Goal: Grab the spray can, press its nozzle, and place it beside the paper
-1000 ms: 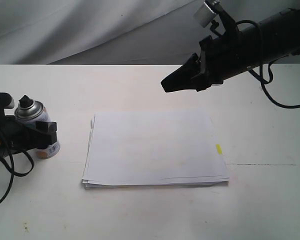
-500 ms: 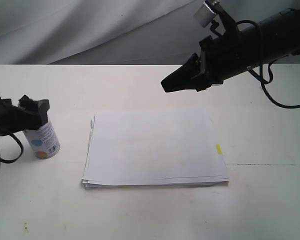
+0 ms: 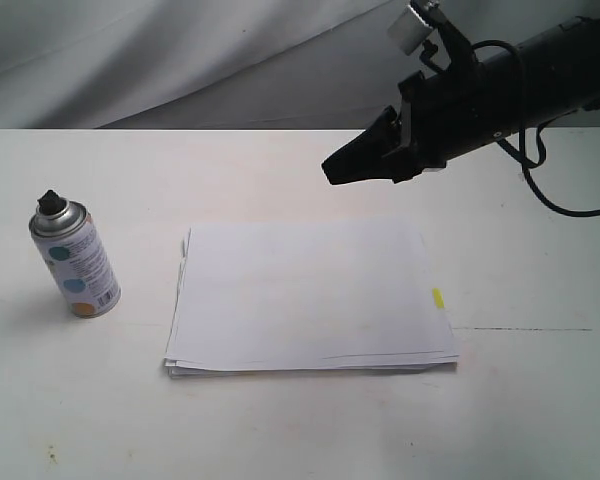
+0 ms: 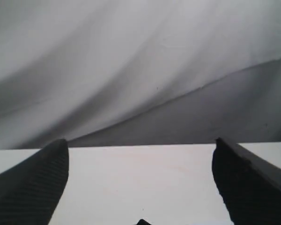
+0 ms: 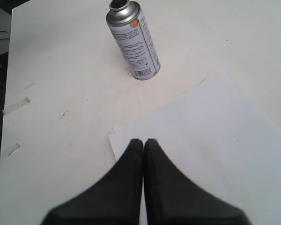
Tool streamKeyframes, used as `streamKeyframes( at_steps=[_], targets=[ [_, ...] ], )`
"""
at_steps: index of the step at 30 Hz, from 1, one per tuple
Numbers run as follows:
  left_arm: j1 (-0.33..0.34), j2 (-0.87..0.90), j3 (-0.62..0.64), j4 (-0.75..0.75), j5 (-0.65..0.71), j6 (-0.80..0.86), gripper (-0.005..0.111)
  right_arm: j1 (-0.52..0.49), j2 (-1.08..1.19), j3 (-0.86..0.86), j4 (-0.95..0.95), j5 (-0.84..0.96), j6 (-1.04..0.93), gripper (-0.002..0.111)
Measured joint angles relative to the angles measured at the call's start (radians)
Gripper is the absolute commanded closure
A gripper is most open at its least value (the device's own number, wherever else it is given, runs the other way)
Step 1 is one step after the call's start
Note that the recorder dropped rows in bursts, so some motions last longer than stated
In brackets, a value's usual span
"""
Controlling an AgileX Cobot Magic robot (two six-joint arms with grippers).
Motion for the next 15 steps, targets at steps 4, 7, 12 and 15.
streamKeyframes(
  at_steps=[4, 7, 12, 15],
  targets=[
    [0.0, -0.206, 0.0, 0.0, 0.179, 0.0, 0.035, 0.0, 0.0, 0.0, 0.0, 0.0, 0.0, 0.108],
    [0.0, -0.339, 0.0, 0.0, 0.314, 0.0, 0.048, 0.0, 0.0, 0.0, 0.0, 0.0, 0.0, 0.108],
    [0.0, -0.521, 0.0, -0.004, 0.499, 0.0, 0.079, 0.0, 0.0, 0.0, 0.0, 0.0, 0.0, 0.108],
    [0.0, -0.588, 0.0, -0.004, 0.562, 0.0, 0.098, 0.0, 0.0, 0.0, 0.0, 0.0, 0.0, 0.108]
  ],
)
